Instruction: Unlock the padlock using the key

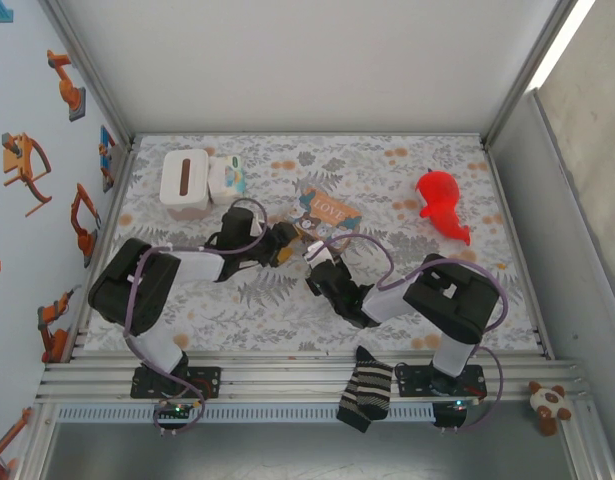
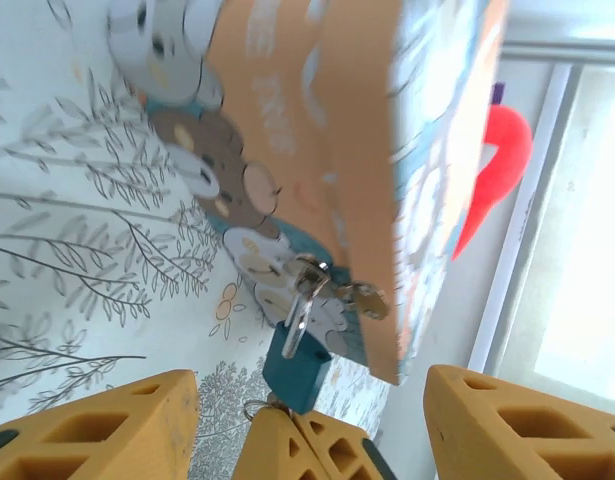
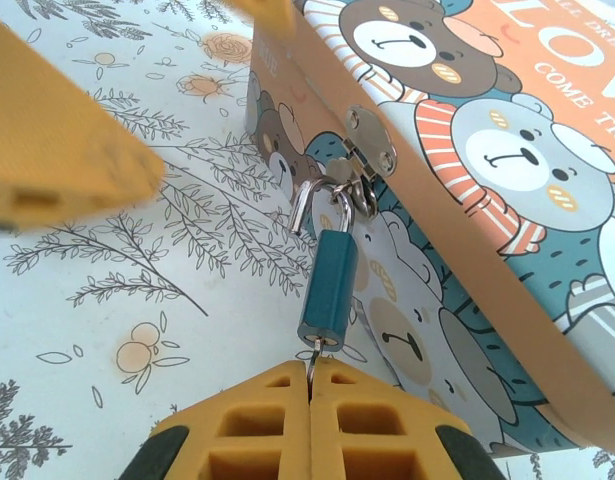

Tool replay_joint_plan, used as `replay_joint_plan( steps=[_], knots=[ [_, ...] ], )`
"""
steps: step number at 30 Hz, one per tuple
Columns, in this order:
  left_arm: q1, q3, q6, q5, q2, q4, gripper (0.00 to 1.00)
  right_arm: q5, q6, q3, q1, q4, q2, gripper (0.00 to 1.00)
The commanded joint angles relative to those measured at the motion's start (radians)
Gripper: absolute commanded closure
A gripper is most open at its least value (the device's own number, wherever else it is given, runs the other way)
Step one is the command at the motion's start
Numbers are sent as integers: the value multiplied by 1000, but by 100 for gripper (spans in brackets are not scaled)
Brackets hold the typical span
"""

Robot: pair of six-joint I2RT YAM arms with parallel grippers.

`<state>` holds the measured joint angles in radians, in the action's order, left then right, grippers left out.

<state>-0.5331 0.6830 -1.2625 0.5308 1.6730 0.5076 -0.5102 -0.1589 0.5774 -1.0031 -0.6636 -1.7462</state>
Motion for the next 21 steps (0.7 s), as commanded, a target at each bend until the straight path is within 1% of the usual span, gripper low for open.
replay_joint_plan(
  steps=[1, 4, 8, 13, 16, 21],
  knots=[
    [43, -11, 95, -18, -84, -128, 38, 35, -76, -17, 12, 72, 54, 100],
    [80, -8, 140, -23, -126, -203, 38, 107, -134, -25, 44, 120, 101, 100],
    [100, -4, 152, -20, -143, -230, 38, 229, -219, -56, 108, 142, 152, 100],
    [104, 6, 162, -26, -140, -247, 38, 345, -285, -110, 183, 127, 189, 100],
    [104, 18, 171, -28, -137, -258, 38, 417, -333, -152, 237, 75, 183, 100],
    [105, 54, 203, -41, -138, -304, 38, 433, -360, -200, 278, 38, 193, 100]
  ],
)
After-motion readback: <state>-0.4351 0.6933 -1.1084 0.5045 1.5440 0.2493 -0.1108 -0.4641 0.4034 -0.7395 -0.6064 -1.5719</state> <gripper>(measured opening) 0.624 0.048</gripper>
